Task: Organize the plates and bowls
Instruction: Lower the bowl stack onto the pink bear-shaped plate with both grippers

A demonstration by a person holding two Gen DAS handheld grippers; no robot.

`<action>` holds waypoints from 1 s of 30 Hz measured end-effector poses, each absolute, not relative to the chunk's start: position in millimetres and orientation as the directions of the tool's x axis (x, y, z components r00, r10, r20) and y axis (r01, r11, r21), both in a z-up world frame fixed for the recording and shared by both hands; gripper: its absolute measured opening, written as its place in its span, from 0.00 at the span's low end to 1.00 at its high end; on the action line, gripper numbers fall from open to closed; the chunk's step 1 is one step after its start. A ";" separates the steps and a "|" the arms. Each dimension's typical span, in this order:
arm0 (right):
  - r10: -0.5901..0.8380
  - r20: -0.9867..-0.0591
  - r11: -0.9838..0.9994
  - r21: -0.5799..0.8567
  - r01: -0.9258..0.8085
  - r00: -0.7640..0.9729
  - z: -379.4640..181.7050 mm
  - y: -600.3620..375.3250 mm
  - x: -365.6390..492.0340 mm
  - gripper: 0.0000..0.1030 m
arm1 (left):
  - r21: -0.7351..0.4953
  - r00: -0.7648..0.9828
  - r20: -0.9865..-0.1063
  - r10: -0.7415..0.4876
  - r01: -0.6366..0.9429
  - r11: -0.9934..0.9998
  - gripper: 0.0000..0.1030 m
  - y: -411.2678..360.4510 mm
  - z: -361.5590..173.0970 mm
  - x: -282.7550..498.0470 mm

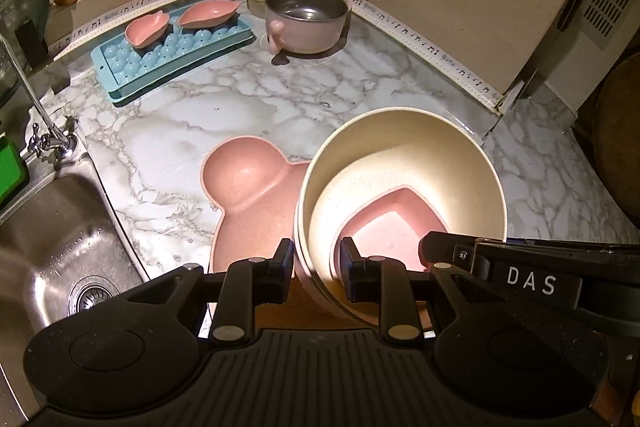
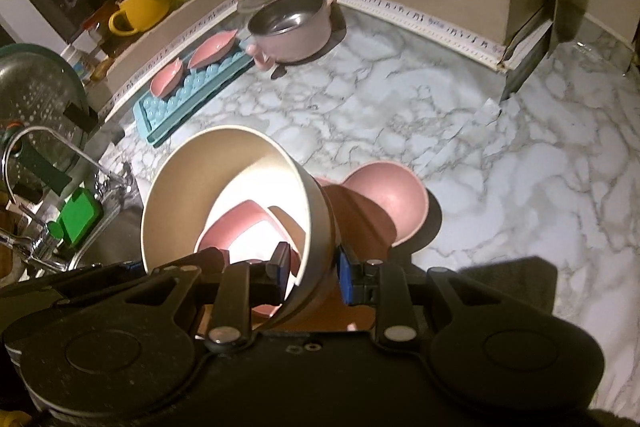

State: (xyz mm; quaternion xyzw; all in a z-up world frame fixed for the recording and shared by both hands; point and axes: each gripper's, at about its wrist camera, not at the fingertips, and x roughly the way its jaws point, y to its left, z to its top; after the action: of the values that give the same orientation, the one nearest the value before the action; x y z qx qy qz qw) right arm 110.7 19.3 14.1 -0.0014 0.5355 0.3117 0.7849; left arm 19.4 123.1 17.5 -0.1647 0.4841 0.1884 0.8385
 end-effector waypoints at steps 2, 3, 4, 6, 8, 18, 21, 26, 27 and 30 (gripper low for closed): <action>0.484 -0.845 0.804 0.329 -0.495 0.225 10.4 20.9 110.2 0.23 | -0.096 0.458 -0.875 0.156 -0.480 0.872 0.23 124.2 13.1 19.7; 0.483 -0.846 0.804 0.327 -0.497 0.224 8.5 21.9 110.2 0.23 | -0.096 0.456 -0.876 0.157 -0.483 0.870 0.23 125.0 10.8 19.7; 0.482 -0.847 0.804 0.327 -0.496 0.223 6.7 22.7 110.1 0.23 | -0.094 0.456 -0.876 0.158 -0.484 0.870 0.23 125.5 8.6 19.9; 0.480 -0.849 0.804 0.326 -0.497 0.221 3.6 24.2 110.1 0.23 | -0.095 0.454 -0.877 0.158 -0.486 0.869 0.23 126.5 5.3 20.3; 0.479 -0.850 0.802 0.322 -0.504 0.218 1.3 25.6 109.9 0.23 | -0.098 0.456 -0.876 0.156 -0.485 0.869 0.23 127.3 2.5 20.6; 0.474 -0.851 0.797 0.305 -0.521 0.227 -6.8 28.9 109.1 0.23 | -0.105 0.462 -0.874 0.153 -0.486 0.867 0.23 129.2 -3.8 21.9; 0.473 -0.851 0.796 0.302 -0.524 0.229 -8.3 29.1 108.3 0.24 | -0.109 0.461 -0.875 0.149 -0.487 0.867 0.23 129.0 -7.6 22.8; 0.468 -0.851 0.799 0.294 -0.524 0.237 -10.8 29.3 107.9 0.24 | -0.110 0.460 -0.876 0.146 -0.484 0.868 0.23 129.3 -12.4 23.6; 0.467 -0.852 0.801 0.293 -0.522 0.237 -11.3 29.0 107.7 0.24 | -0.110 0.460 -0.876 0.145 -0.484 0.868 0.23 129.1 -13.6 23.6; 0.464 -0.853 0.802 0.292 -0.521 0.236 -13.5 28.6 107.0 0.24 | -0.101 0.463 -0.873 0.153 -0.479 0.872 0.23 128.2 -14.7 23.1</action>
State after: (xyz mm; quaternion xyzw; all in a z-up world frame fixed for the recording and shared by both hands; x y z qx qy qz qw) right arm 107.0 28.6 -13.5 -0.0267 0.5324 0.3136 0.7858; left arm 23.1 128.2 -14.7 -0.1688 0.4826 0.1887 0.8384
